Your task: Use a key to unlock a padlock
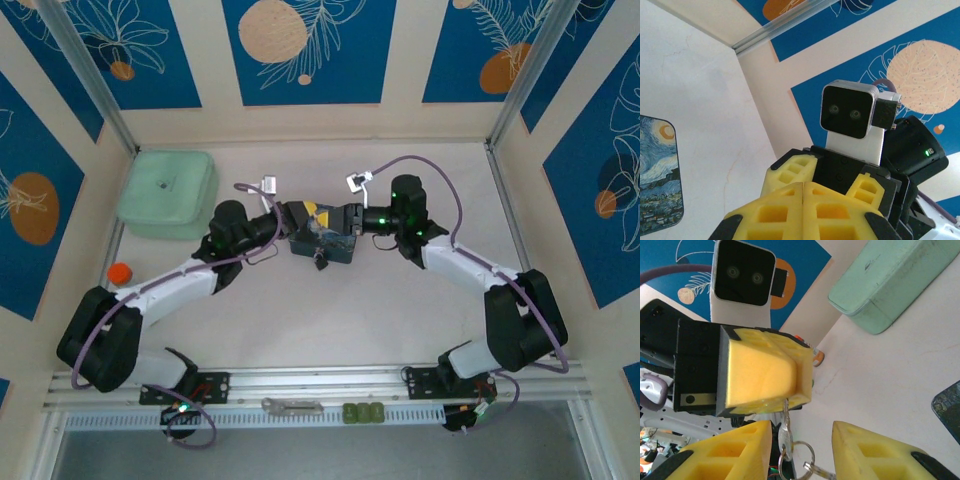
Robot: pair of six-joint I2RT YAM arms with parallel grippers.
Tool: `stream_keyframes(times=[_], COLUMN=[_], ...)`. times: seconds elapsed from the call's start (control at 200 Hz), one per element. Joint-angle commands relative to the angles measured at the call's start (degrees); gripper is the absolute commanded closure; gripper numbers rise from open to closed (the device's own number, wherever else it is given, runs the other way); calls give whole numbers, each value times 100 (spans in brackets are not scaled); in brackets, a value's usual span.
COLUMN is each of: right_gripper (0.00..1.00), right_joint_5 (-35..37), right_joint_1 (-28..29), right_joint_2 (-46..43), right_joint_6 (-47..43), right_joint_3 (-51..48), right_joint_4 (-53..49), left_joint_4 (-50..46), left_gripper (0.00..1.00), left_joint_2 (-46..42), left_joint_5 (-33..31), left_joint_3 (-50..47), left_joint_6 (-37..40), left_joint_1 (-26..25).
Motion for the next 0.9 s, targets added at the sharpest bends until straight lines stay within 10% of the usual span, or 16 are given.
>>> stream_keyframes(times=[0.0, 0.56, 0.895], right_gripper=[63, 88, 83], right_joint_5=[50, 98, 158], right_joint_1=[75, 157, 168], right_joint_2=[13, -37, 77], right_joint_6=[248, 316, 332], right_joint_3=[-64, -234, -132], right_joint_4=[459, 468, 572], left_joint_4=[487, 698, 941], left_gripper=[100, 100, 100], left_joint_2=[-2, -124, -70], left_joint_5=[-196, -599, -663], left_joint_3=[-113, -280, -374], left_joint_6=[-187, -239, -406], left_joint_1=[-104, -193, -343])
